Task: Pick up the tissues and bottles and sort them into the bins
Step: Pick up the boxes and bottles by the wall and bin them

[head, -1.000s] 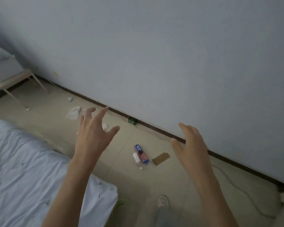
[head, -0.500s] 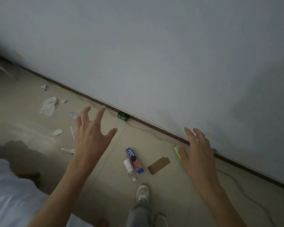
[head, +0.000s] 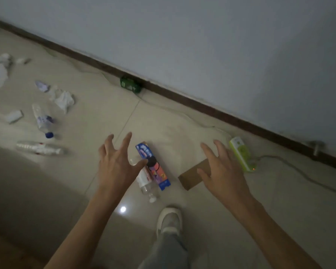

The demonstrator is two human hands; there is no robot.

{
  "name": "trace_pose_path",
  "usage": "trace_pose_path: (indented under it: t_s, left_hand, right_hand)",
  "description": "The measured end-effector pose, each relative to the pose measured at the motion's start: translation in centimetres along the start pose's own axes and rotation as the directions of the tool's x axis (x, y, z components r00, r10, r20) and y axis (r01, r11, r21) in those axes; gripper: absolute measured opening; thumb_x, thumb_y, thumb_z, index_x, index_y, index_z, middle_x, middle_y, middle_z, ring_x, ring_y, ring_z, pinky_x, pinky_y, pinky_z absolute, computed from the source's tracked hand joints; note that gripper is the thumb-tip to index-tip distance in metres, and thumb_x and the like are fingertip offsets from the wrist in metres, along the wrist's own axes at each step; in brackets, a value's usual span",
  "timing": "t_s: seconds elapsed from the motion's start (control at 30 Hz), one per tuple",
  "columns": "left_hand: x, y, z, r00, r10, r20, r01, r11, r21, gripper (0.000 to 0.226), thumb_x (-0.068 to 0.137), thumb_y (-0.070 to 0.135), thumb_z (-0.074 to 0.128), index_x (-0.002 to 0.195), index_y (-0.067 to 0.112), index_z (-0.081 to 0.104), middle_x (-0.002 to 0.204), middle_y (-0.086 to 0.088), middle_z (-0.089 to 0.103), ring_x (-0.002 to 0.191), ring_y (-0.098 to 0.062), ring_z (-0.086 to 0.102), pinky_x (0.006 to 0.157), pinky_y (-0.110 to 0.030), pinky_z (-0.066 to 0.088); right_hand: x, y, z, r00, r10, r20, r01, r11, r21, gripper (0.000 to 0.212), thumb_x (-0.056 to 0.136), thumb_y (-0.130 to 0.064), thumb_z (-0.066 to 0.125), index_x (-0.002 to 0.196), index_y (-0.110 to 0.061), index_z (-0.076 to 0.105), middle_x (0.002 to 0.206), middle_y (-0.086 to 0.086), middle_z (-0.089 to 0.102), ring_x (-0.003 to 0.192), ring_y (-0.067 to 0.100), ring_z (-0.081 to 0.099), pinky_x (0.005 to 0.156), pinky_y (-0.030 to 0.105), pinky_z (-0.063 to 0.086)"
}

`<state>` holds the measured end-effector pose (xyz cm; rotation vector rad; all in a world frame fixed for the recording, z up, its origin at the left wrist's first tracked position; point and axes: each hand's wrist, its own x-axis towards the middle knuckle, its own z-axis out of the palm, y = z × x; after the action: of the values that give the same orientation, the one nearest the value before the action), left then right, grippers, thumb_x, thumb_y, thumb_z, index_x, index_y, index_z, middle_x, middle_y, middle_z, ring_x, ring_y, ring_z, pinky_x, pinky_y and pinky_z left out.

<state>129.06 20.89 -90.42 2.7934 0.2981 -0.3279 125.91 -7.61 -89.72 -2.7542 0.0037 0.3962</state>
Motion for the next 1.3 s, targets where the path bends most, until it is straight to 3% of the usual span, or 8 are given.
trace_pose_path:
  t_s: [0.17,0.3,0.4,0.63,0.9,1.0,1.17,1.3]
  left_hand:
    - [0.4,-5.7,14.0,0.989,-0.093,0.116,0.098,0.994,-0.041,0.113,0.071,0.063,0.086,0.163,0.044,0.023,0.166,-0.016,0.016,0.151,-0.044,0.018,0.113,-0.057,0.041]
    - [-0.3,-8.8,21.3,0.975,-0.135,0.179,0.151,0.985,-0.078,0.123,0.067,0.062,0.09,0.163,0.048,0.015,0.167,-0.012,0.011,0.151,-0.044,0.019,0.114,-0.057,0.039]
    - [-0.4,-10.8,24.3,0.967,-0.155,0.202,0.18,0.978,-0.11,0.132,0.063,0.06,0.093,0.164,0.046,0.011,0.167,-0.009,0.009,0.15,-0.044,0.027,0.112,-0.058,0.042]
    - [-0.3,-12.7,26.7,0.963,-0.146,0.225,0.194,0.959,-0.205,0.137,0.063,0.048,0.098,0.166,0.041,0.008,0.16,-0.011,0.024,0.137,-0.032,0.049,0.107,-0.042,0.047]
    - [1.1,-12.3,28.1,0.976,-0.111,0.188,0.169,0.928,-0.333,0.13,0.066,0.025,0.098,0.167,0.035,0.016,0.145,-0.015,0.037,0.119,-0.025,0.05,0.095,-0.03,0.043]
    - [1.1,-12.3,28.3,0.975,-0.142,0.174,0.199,0.902,-0.383,0.125,0.068,0.014,0.093,0.166,0.036,0.019,0.142,-0.015,0.039,0.112,-0.022,0.049,0.085,-0.031,0.048]
    - [1.1,-12.3,29.1,0.98,-0.166,0.112,0.195,0.918,-0.345,0.122,0.071,0.021,0.092,0.165,0.041,0.016,0.141,-0.014,0.033,0.118,-0.036,0.056,0.099,-0.043,0.055]
    - [1.6,-12.7,28.8,0.969,-0.201,0.14,0.239,0.905,-0.351,0.118,0.078,0.013,0.087,0.166,0.039,0.013,0.145,-0.016,0.031,0.125,-0.04,0.054,0.095,-0.043,0.053]
  right_hand:
    - [2.5,5.1,14.2,0.958,-0.125,0.258,0.169,0.973,-0.157,0.096,0.087,-0.053,0.075,0.163,-0.036,0.019,0.168,0.01,0.012,0.149,0.034,0.024,0.115,0.045,0.037]
    - [3.7,7.5,22.3,0.866,-0.239,0.44,0.365,0.903,-0.228,0.117,0.078,-0.05,0.085,0.163,-0.044,0.005,0.172,0.007,-0.01,0.159,0.037,-0.007,0.126,0.058,0.018]
    - [5.1,8.4,25.5,0.828,-0.299,0.473,0.457,0.849,-0.264,0.13,0.068,-0.049,0.091,0.162,-0.047,0.002,0.173,0.006,-0.015,0.159,0.036,-0.013,0.126,0.061,0.012]
    - [6.3,9.9,27.8,0.826,-0.345,0.446,0.496,0.821,-0.282,0.125,0.067,-0.04,0.093,0.16,-0.048,0.011,0.172,0.008,0.002,0.159,0.032,0.004,0.124,0.055,0.019]
    - [6.8,11.0,28.3,0.837,-0.43,0.339,0.516,0.826,-0.227,0.099,0.074,-0.044,0.086,0.155,-0.039,0.03,0.163,0.003,0.03,0.151,0.024,0.029,0.122,0.046,0.024]
    - [6.8,11.0,27.6,0.853,-0.448,0.269,0.501,0.846,-0.18,0.097,0.076,-0.046,0.083,0.155,-0.037,0.028,0.153,-0.003,0.042,0.144,0.02,0.039,0.123,0.045,0.024]
    - [8.1,10.4,26.3,0.887,-0.44,0.142,0.455,0.886,-0.094,0.098,0.075,-0.049,0.08,0.157,-0.034,0.028,0.146,-0.003,0.049,0.137,0.022,0.047,0.121,0.049,0.03]
    - [8.5,9.4,25.3,0.908,-0.416,0.048,0.416,0.909,-0.007,0.101,0.075,-0.05,0.083,0.159,-0.034,0.027,0.144,-0.004,0.051,0.131,0.021,0.049,0.116,0.04,0.035]
